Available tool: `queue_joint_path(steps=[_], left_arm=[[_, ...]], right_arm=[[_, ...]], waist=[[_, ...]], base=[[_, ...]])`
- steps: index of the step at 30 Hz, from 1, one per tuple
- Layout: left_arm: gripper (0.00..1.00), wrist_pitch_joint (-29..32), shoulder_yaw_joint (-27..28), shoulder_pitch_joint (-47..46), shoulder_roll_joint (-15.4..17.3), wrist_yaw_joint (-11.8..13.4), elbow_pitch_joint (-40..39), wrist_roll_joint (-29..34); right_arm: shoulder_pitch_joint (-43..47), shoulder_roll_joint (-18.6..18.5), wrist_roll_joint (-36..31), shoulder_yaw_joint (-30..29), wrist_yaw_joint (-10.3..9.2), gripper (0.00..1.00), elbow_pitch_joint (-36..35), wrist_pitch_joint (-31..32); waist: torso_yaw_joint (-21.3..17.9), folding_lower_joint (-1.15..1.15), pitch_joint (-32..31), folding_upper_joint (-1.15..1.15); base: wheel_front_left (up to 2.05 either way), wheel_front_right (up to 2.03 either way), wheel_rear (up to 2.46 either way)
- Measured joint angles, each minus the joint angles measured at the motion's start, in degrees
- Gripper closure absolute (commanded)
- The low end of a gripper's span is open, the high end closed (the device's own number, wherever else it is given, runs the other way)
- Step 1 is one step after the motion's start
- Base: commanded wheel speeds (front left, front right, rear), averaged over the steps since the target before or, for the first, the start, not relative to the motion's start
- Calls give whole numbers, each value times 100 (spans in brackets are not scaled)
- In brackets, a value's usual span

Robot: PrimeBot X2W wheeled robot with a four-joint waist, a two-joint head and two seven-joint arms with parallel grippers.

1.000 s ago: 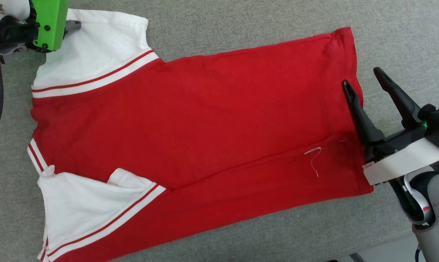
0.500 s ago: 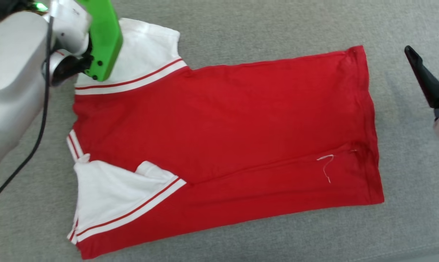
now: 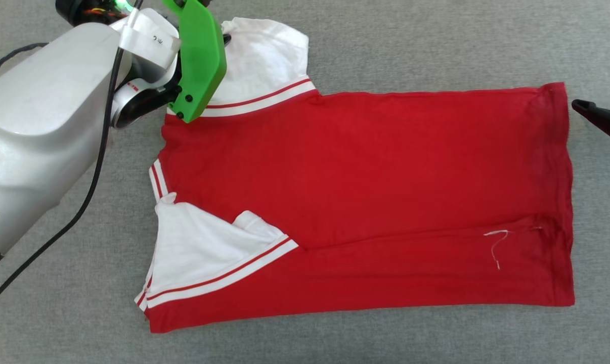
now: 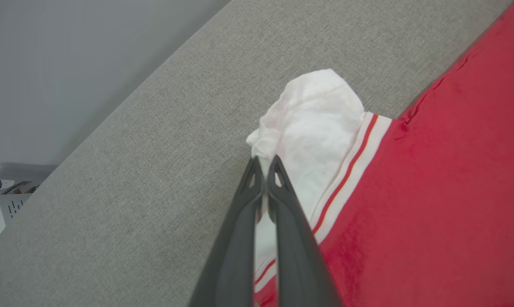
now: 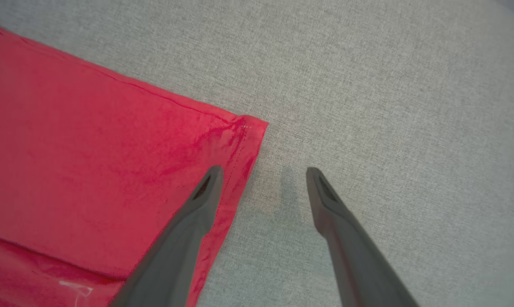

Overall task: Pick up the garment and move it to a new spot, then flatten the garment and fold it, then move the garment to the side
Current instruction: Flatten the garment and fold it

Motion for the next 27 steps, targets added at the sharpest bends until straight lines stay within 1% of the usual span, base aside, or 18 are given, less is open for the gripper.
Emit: queue_joint_path(steps=[4, 9, 12, 16, 17, 18, 23, 27], left_arm=[[100, -57, -13, -77, -8, 0, -66, 34], [100, -151, -33, -157, -13, 0, -93, 57], [100, -200, -35, -178, -21, 0, -93, 60], [100, -252, -42, -185, -32, 0, -75, 63], [100, -258, -45, -185, -29, 0, -67, 63], [100, -268, -48, -183, -26, 0, -64, 63], [100, -443, -49, -129, 62, 0, -40, 62], [100, -627, -51, 118, 164, 0, -73, 44]], right_arm=[[-287, 172, -55, 298, 0, 0, 339, 132], [-471, 514, -332, 682, -3, 0, 1081, 63], [-601, 538, -474, 917, -7, 0, 1367, -68], [-691, 549, -380, 1162, -5, 0, 1538, -242], [-722, 523, -344, 1225, -5, 53, 1558, -291], [-746, 498, -336, 1270, -5, 100, 1580, -366], [-769, 545, -271, 1427, -1, 100, 1775, -1199], [-691, 584, -245, 1527, -1, 100, 1802, -1889]], waist=[[84, 0, 114, 0], [149, 0, 269, 0], [181, 0, 341, 0], [226, 0, 391, 0], [227, 0, 388, 0], [224, 0, 379, 0], [185, 0, 241, 0], [154, 0, 41, 0]], base=[[0, 0, 0], [0, 0, 0], [0, 0, 0], [0, 0, 0], [0, 0, 0], [0, 0, 0], [0, 0, 0], [0, 0, 0]])
